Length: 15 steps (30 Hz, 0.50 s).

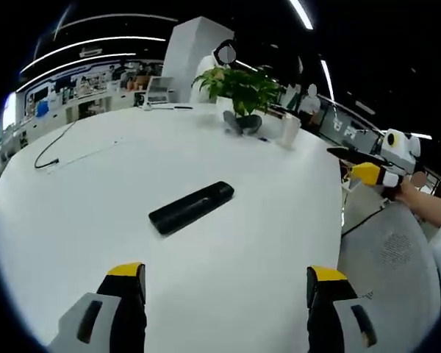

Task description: Press the specified remote control buttons in sequence, fully releasing each button before pressing the next.

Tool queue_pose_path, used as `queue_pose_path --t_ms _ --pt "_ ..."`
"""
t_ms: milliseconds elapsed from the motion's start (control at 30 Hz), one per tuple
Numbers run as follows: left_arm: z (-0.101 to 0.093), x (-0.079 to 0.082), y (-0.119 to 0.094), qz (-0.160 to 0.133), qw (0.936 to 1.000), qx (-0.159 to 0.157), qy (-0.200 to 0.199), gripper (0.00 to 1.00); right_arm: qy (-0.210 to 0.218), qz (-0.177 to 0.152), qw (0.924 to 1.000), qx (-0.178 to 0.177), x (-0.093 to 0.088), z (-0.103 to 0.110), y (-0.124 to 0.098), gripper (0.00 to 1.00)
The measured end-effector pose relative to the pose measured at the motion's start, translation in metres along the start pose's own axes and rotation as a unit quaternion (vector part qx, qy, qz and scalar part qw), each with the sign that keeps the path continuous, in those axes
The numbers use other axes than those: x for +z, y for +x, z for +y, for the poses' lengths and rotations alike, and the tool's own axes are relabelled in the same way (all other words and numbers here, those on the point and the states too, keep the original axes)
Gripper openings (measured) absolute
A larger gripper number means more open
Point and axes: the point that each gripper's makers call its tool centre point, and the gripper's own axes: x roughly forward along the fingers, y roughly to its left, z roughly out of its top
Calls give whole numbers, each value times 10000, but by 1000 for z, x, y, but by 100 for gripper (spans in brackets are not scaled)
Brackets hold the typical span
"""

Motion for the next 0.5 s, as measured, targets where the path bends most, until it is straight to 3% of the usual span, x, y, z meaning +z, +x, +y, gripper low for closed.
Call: queue_pose_path --t_ms 500 --pt "6 11 12 149 9995 -31 258 94 -11 11 10000 -33 0 -3 0 81"
